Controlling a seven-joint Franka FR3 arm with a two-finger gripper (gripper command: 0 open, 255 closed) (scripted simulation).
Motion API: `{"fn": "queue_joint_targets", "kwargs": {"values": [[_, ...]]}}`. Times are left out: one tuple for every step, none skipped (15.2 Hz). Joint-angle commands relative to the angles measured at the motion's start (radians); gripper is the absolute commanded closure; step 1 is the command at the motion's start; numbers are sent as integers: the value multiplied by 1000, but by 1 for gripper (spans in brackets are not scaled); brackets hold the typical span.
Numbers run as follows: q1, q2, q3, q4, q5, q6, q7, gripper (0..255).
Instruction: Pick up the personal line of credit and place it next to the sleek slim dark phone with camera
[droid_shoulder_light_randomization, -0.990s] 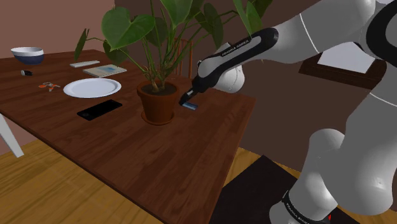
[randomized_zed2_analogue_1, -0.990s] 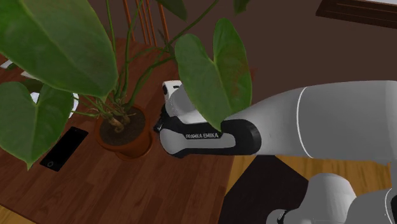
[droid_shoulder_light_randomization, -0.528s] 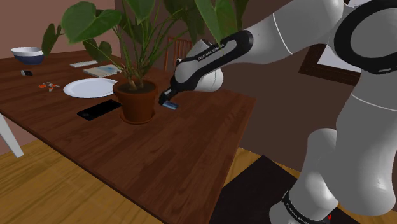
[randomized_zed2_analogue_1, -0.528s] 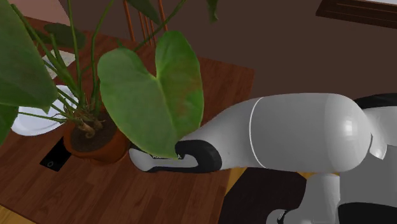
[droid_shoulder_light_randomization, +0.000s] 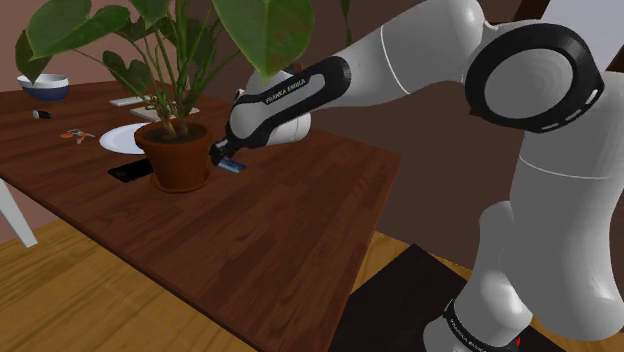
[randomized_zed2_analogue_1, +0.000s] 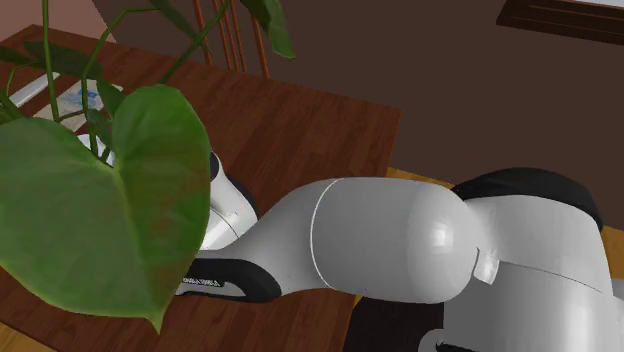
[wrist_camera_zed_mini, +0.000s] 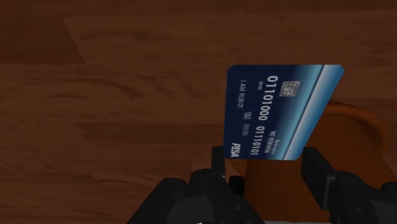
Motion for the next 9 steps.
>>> {"fn": "queue_joint_targets", "kwargs": {"values": [[23,63,5,92,-11,-21,44,255],[31,93,4,137,-15,-36,64,255],[37,124,3,182,-20,-53,84,255],[43,156,2,230,-24,-70,103,255],[49,188,0,280,-27,-89,122,255],[53,222,-1,333,-30,-109,140,255],[56,257,-2,388,-33,-130,159,255],[55,263,1,383,-29,-120,156,255],[53,269,4,379,-25,-110,152,255]]}}
